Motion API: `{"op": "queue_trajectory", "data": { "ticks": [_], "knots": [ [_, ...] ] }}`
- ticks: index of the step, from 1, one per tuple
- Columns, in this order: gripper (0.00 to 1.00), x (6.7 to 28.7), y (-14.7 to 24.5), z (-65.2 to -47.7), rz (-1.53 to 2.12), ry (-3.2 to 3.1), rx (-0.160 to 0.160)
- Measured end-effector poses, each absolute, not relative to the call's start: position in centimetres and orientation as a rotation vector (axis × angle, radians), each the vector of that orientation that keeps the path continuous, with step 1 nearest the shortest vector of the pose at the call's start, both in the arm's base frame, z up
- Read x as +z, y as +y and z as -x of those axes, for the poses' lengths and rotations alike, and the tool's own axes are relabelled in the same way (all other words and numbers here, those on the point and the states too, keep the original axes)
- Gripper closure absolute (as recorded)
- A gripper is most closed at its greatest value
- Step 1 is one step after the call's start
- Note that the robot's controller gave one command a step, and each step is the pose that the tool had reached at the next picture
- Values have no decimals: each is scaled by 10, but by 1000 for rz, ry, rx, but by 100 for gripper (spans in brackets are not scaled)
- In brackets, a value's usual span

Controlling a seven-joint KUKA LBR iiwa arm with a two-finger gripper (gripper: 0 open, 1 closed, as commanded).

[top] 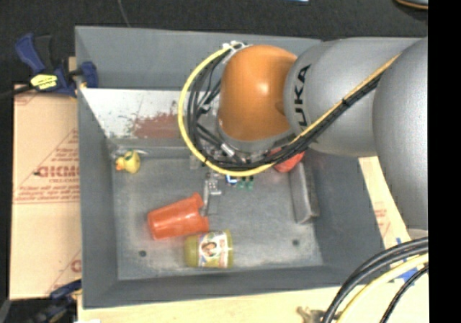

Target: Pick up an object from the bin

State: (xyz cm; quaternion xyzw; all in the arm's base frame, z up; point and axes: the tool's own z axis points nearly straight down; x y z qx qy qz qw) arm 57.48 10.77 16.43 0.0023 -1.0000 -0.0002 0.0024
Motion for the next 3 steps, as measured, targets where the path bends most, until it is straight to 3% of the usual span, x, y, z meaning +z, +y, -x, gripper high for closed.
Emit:
{"op": "queue_trajectory", "data": {
  "ticks": [1,2,3],
  "knots": [
    [0,169,107,-577,0,-3145,-2],
    [0,86,129,-559,-228,-3131,-5],
    [0,150,136,-559,-426,-3127,-2]
  ]
}}
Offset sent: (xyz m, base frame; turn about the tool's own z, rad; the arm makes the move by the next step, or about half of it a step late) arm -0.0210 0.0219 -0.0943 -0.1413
